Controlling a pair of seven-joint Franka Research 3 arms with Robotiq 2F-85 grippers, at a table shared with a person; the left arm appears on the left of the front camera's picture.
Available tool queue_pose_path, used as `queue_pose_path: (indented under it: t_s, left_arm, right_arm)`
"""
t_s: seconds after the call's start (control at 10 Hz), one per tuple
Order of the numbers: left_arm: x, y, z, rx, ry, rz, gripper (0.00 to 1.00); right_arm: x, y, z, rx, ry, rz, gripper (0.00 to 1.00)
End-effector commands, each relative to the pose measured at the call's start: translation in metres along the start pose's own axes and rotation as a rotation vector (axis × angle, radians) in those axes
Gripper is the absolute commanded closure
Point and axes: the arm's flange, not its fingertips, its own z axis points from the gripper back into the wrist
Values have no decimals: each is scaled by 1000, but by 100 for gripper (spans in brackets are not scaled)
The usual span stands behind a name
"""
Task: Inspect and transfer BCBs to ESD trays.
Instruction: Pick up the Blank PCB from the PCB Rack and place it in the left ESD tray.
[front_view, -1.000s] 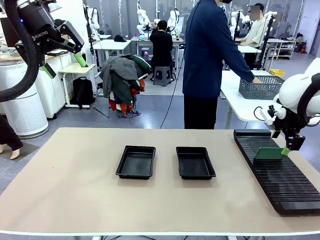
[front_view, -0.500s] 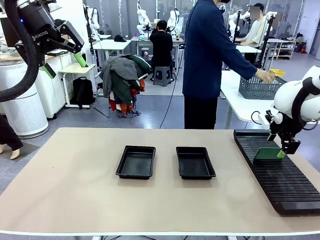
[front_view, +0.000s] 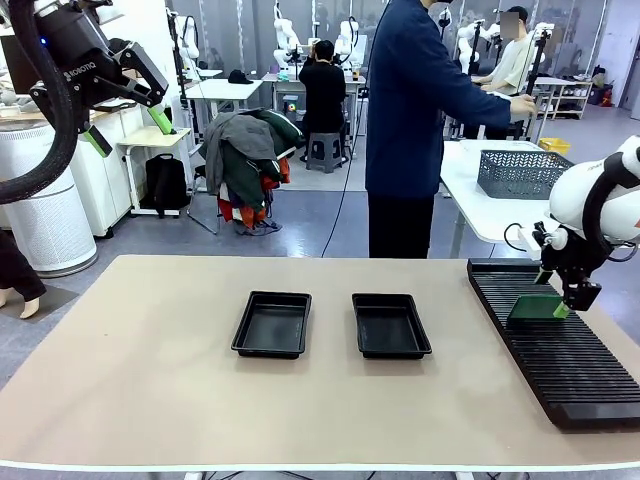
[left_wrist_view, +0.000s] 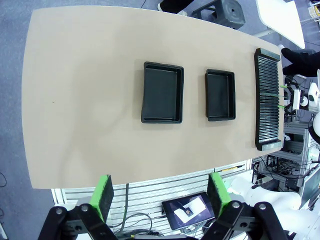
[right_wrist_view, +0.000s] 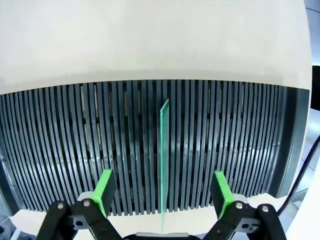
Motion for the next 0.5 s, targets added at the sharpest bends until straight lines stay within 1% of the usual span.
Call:
queue_pose_path:
  t_s: [0.0, 0.2, 0.3, 0.4]
  left_arm:
    - [0, 1, -2, -2, -2, -6, 0]
    - [0, 1, -2, -2, -2, -6, 0]
    - [0, 1, -2, -2, -2, -6, 0]
    - [0, 1, -2, -2, -2, -6, 0]
  right_arm:
    - [0, 0, 0, 0, 2, 3, 0]
    - [1, 0, 0, 0, 0, 2, 0]
    - [-1, 0, -2, 20, -12, 14, 0]
    - [-4, -1, -4, 18, -23, 26, 4]
